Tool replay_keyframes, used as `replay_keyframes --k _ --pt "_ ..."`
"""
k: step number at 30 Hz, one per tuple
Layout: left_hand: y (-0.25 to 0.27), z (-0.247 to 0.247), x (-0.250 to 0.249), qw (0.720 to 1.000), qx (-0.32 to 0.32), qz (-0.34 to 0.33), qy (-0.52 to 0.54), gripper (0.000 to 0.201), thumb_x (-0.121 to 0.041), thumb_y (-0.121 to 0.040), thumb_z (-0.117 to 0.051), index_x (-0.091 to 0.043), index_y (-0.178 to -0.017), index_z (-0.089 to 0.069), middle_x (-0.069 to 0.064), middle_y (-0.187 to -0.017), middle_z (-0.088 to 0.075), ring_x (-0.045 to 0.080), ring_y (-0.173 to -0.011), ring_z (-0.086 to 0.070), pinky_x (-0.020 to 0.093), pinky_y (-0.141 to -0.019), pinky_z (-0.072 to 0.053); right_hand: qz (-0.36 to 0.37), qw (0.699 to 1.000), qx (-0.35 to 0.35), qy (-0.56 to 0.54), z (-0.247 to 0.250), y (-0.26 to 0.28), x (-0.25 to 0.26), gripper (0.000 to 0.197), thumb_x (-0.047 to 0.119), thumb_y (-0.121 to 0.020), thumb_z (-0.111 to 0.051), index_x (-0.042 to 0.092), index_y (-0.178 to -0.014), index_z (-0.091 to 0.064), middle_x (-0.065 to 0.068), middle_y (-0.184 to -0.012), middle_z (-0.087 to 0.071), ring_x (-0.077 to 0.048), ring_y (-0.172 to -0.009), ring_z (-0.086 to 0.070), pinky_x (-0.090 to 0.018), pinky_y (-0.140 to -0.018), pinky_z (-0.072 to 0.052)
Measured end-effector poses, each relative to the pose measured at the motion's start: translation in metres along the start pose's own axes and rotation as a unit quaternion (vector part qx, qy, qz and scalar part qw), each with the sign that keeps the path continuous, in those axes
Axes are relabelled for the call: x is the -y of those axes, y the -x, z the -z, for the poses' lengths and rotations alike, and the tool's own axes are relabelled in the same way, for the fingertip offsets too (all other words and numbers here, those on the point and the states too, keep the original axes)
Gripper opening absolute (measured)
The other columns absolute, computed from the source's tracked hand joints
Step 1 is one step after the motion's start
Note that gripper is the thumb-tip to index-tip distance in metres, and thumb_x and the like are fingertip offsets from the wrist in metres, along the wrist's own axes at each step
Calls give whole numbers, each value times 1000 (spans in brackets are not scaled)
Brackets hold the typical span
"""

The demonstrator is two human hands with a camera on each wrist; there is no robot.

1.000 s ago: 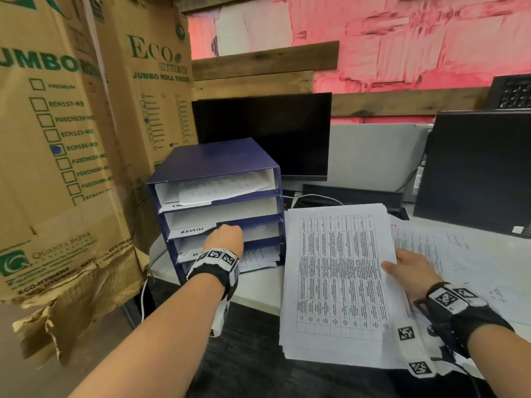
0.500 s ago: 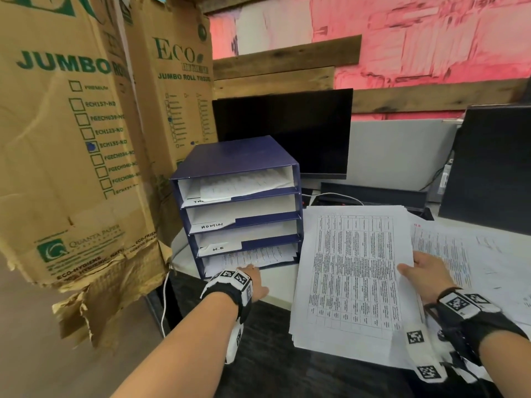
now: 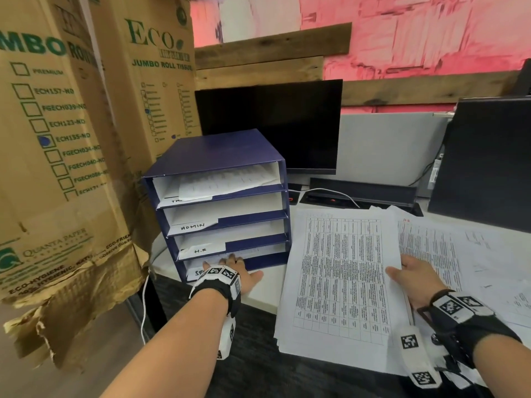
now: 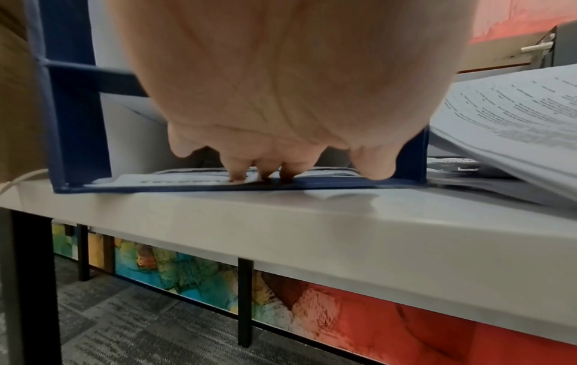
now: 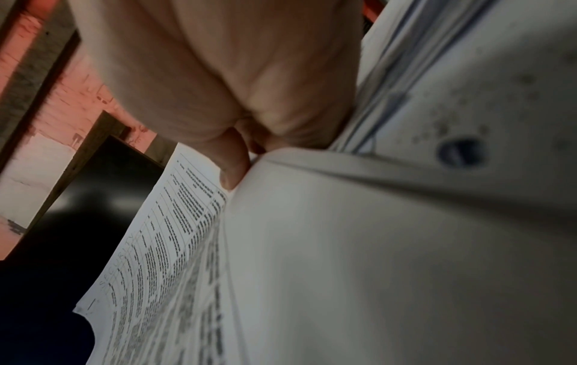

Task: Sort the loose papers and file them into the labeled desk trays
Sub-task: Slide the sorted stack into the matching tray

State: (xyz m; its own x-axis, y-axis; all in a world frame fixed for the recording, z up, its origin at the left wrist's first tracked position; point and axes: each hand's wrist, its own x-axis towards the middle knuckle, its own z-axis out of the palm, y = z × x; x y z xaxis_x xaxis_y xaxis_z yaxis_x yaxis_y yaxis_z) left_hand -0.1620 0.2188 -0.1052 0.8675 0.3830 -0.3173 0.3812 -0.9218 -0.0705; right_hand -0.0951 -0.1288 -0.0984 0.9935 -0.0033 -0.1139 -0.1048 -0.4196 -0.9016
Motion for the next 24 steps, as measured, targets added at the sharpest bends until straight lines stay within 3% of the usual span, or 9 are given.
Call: replay_keyframes --k 5,8,10,13,16,19,22,24 --pt "5 4 -5 1000 -5 -4 20 81 -68 -90 -20 -20 -153 -8 3 -161 -2 29 -147 -7 62 -114 -2 4 1000 0 5 0 0 2 28 4 -93 -53 5 -120 -60 -14 -115 -65 -32 -99 -63 -45 -93 -49" --pt "18 17 -13 995 -70 -47 56 65 -60 -94 -22 -21 -144 -35 8 -147 -41 29 -133 -39 52 -111 -26 10 1000 -3 -2 2 3 4 30 3 -93 -53 4 -122 -60 -14 -115 -65 -30 -98 -62 -42 -91 -49" --pt "29 25 -21 985 -103 -99 98 54 -54 -97 -24 -22 -129 -53 6 -126 -60 25 -113 -55 39 -97 -42 15 1000 -8 -4 3 6 6 30 2 -92 -53 4 -121 -60 -13 -114 -65 -29 -96 -61 -40 -91 -48" --pt "44 30 -38 975 -67 -171 125 52 -56 -97 -29 -19 -119 -58 4 -118 -62 20 -103 -58 34 -90 -47 26 1000 -5 3 7 12 8 30 3 -91 -56 4 -121 -61 -13 -117 -65 -31 -102 -62 -46 -97 -47" --pt "57 34 -53 967 -19 -199 158 52 -58 -94 -38 -23 -131 -48 0 -129 -57 20 -110 -57 36 -95 -46 32 999 -3 5 13 24 13 33 3 -91 -56 6 -123 -61 -13 -120 -64 -31 -106 -61 -47 -98 -46" --pt "72 43 -64 934 2 -234 270 47 -45 -91 -56 -23 -131 -48 0 -127 -59 19 -106 -60 35 -88 -52 38 999 2 3 20 35 17 33 5 -91 -56 8 -123 -61 -10 -120 -65 -30 -106 -62 -48 -98 -47" --pt "81 48 -72 925 -53 -237 292 43 -31 -82 -72 -17 -119 -56 2 -117 -63 17 -100 -60 28 -78 -50 41 999 8 -15 27 44 20 31 7 -91 -57 10 -121 -62 -9 -116 -67 -28 -101 -65 -49 -95 -49" --pt "81 50 -70 912 -112 -198 341 45 -27 -73 -80 -15 -112 -60 1 -113 -66 18 -100 -62 29 -81 -52 42 998 10 -37 31 50 22 28 8 -90 -59 9 -118 -64 -9 -111 -69 -27 -96 -67 -47 -91 -52"
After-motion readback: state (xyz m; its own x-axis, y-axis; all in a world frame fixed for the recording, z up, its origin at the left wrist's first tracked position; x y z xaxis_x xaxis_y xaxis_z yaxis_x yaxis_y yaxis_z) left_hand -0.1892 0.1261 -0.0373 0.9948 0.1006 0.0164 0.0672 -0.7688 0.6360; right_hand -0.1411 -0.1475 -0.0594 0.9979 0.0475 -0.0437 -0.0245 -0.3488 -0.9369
